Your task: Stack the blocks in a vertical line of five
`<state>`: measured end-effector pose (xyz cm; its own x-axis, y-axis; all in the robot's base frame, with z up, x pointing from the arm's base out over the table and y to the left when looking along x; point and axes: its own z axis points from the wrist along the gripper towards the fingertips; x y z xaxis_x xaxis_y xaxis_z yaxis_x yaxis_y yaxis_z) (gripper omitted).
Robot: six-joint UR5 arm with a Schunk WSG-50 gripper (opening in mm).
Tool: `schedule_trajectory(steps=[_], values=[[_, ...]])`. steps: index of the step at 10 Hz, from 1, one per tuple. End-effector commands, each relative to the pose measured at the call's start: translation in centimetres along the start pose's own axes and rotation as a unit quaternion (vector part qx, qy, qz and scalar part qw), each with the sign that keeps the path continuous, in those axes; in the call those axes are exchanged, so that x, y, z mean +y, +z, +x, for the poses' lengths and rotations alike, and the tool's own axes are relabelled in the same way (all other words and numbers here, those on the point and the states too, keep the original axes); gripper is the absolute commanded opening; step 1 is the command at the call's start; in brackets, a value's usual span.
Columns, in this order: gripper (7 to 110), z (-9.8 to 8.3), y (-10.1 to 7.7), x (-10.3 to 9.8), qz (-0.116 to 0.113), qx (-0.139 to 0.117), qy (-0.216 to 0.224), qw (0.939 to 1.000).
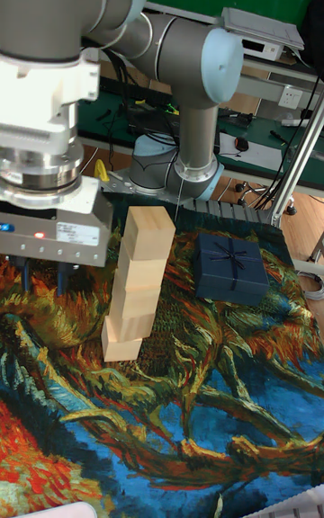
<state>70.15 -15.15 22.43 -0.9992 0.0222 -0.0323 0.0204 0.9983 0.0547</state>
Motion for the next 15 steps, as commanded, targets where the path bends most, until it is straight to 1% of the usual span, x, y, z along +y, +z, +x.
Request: schedule_trajectory(steps=[1, 2, 3, 4, 5, 7, 8, 11, 12, 15], values=[[7, 1.5, 2.3, -1.1, -0.014, -0.017, -0.004, 0.9998], [7, 1.6, 2.1, -1.0, -0.012, -0.016, -0.010, 0.9997], [7, 1.2, 1.9, -1.5, 0.004, -0.022, -0.024, 0.9995], [7, 1.0, 1.9, -2.2, 0.019, -0.027, -0.029, 0.9990], [7, 0.5, 2.0, -3.0, 0.036, -0.039, -0.034, 0.9980], [7, 1.6, 3.3, -2.7, 0.034, -0.032, -0.036, 0.9983], [7, 1.9, 4.1, -2.2, 0.025, -0.033, -0.036, 0.9985], [7, 2.5, 4.2, -2.2, 0.025, -0.023, -0.047, 0.9983], [7, 2.5, 4.3, -1.9, 0.018, -0.023, -0.043, 0.9986], [7, 2.3, 4.2, -1.8, 0.018, -0.023, -0.041, 0.9987]])
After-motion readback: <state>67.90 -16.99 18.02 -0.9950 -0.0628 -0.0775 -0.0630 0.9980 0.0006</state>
